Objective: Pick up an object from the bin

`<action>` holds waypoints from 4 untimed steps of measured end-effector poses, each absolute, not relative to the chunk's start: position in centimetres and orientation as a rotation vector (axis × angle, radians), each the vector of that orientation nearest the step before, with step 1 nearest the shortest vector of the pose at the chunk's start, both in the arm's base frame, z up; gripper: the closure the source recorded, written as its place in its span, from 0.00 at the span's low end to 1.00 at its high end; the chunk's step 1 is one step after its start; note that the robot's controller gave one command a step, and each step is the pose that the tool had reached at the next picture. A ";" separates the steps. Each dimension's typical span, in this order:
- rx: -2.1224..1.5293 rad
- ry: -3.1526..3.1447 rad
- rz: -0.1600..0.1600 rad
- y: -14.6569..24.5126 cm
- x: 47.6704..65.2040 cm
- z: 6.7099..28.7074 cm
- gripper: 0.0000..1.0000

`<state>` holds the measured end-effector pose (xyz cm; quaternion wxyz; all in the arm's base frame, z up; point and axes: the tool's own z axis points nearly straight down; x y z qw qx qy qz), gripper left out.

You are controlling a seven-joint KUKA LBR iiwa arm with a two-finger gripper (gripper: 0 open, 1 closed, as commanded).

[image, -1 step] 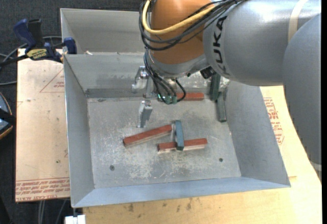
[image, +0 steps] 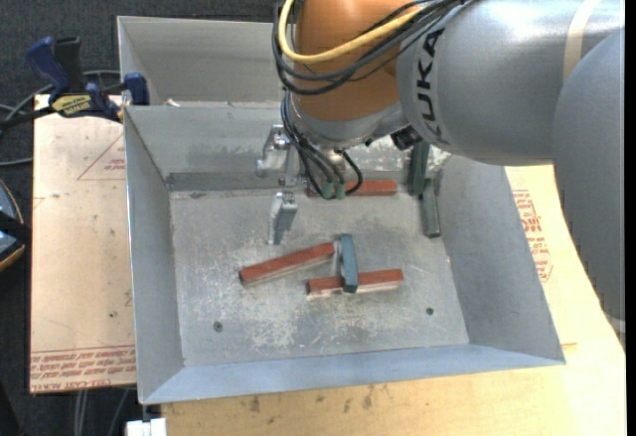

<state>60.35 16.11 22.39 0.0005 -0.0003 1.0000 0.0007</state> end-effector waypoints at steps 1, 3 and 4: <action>0.009 3.133 0.005 16.1 60.4 21.9 0.00; -0.253 3.122 0.004 14.6 59.3 15.7 0.00; -0.271 3.128 0.005 14.1 58.3 8.0 1.00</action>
Offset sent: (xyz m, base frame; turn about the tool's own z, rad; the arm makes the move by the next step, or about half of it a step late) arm 0.0088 -0.0113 0.0306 0.0090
